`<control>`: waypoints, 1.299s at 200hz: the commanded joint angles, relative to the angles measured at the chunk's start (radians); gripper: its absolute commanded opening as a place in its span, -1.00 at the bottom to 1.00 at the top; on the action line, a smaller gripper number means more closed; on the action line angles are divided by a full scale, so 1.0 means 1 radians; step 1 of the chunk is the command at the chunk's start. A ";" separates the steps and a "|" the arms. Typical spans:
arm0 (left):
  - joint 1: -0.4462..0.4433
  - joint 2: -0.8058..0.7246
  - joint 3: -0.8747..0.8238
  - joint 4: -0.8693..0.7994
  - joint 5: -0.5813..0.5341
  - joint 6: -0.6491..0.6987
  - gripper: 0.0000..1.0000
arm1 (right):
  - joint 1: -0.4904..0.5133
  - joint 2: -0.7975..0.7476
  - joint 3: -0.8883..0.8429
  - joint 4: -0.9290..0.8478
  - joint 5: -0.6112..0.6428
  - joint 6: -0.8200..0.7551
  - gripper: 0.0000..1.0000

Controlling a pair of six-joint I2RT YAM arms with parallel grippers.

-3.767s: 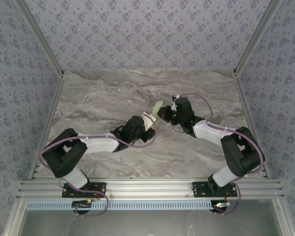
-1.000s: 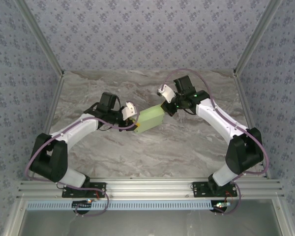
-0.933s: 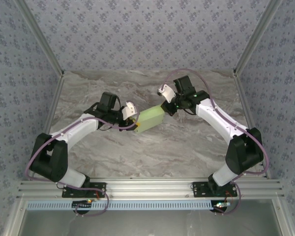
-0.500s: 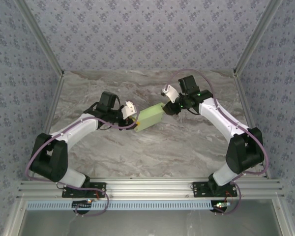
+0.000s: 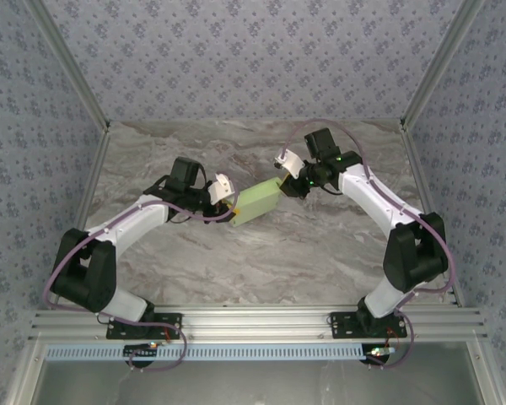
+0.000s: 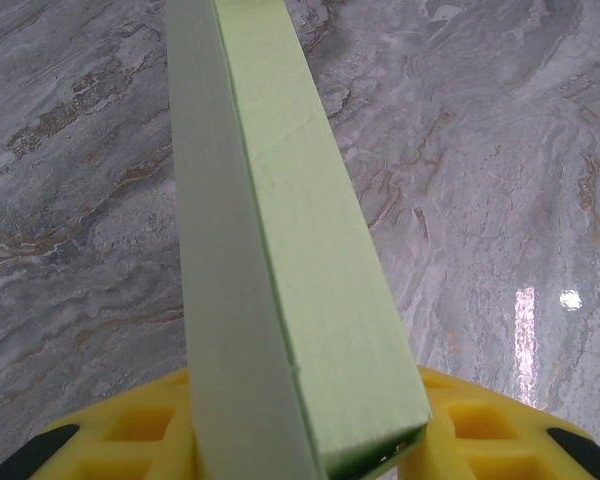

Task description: Fold the paper box

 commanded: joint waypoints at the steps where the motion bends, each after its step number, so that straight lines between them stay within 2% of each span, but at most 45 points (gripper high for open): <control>1: 0.000 -0.010 0.011 -0.002 0.013 0.006 -0.30 | -0.004 0.015 0.043 -0.023 -0.022 -0.015 -0.57; 56: -0.001 -0.009 0.011 -0.005 0.012 0.005 -0.30 | -0.004 0.035 0.072 -0.030 -0.022 -0.016 -0.53; 108: -0.003 -0.004 0.013 -0.007 0.001 0.002 -0.31 | 0.000 0.037 0.081 -0.041 -0.006 0.013 -0.88; 126: -0.002 0.000 0.009 -0.003 -0.014 0.001 -0.31 | 0.012 0.032 0.088 -0.043 0.038 0.085 -0.91; 162: -0.005 0.015 0.014 -0.006 -0.046 0.000 -0.31 | 0.044 0.026 0.094 -0.048 0.164 0.361 -0.97; 186: -0.010 0.029 0.016 -0.003 -0.055 0.000 -0.32 | 0.066 0.019 0.088 -0.062 0.204 0.495 -0.96; 222: -0.017 0.056 0.022 -0.004 -0.062 0.019 -0.31 | 0.096 0.007 0.066 -0.057 0.259 0.578 -0.98; 260: -0.017 0.121 0.077 -0.068 -0.020 0.083 -0.31 | 0.109 -0.045 -0.014 -0.031 0.341 0.635 -1.00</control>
